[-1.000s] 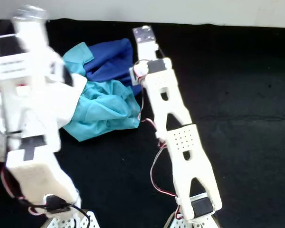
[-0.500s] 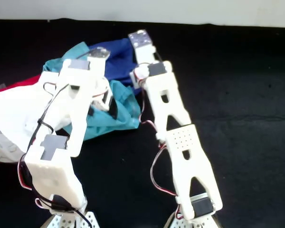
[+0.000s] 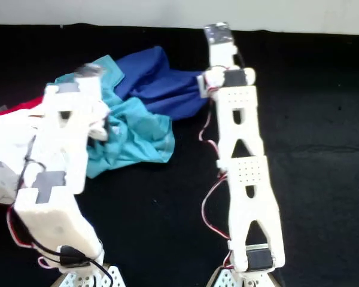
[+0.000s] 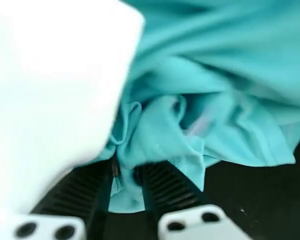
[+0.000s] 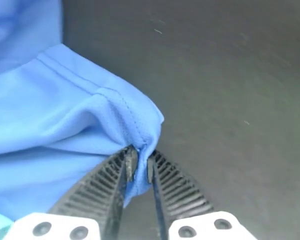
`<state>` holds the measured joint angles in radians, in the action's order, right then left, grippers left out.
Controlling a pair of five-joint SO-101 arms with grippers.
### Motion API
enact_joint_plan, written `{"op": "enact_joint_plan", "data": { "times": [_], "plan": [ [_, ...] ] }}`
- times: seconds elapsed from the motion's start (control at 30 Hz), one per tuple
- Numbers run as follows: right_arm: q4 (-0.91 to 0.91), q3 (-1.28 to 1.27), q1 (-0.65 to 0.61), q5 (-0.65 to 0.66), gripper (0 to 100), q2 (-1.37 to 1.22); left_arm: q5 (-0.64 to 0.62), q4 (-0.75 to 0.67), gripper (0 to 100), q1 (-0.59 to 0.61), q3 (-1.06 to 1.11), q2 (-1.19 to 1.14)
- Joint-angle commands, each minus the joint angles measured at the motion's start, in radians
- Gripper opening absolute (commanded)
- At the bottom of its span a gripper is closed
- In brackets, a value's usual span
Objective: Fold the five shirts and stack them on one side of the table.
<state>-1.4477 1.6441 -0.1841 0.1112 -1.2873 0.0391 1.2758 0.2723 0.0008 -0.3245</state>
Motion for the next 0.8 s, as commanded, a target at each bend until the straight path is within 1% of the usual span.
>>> {"op": "enact_joint_plan", "data": {
  "times": [0.0, 0.2, 0.3, 0.5, 0.63, 0.77],
  "plan": [
    [-0.024, 0.122, 0.081, 0.009, 0.5, 0.157, 0.063, 0.08, 1, 0.168, -0.177, 0.047],
    [-0.108, 0.122, 0.128, 0.009, 0.5, 0.349, 0.121, 0.267, 1, 0.444, -0.645, 0.047],
    [-0.17, 0.122, 0.125, 0.009, 0.5, 0.441, 0.153, 0.31, 1, 0.545, -0.862, 0.045],
    [-0.251, 0.122, 0.117, 0.009, 0.5, 0.608, 0.198, 0.308, 1, 0.705, -1.167, 0.039],
    [-0.3, 0.122, 0.104, 0.011, 0.5, 0.702, 0.238, 0.304, 1, 0.78, -1.283, 0.036],
    [-0.306, 0.122, 0.076, 0.063, 0.5, 0.757, 0.239, 0.207, 1, 0.869, -1.343, 0.036]
  ]
}}
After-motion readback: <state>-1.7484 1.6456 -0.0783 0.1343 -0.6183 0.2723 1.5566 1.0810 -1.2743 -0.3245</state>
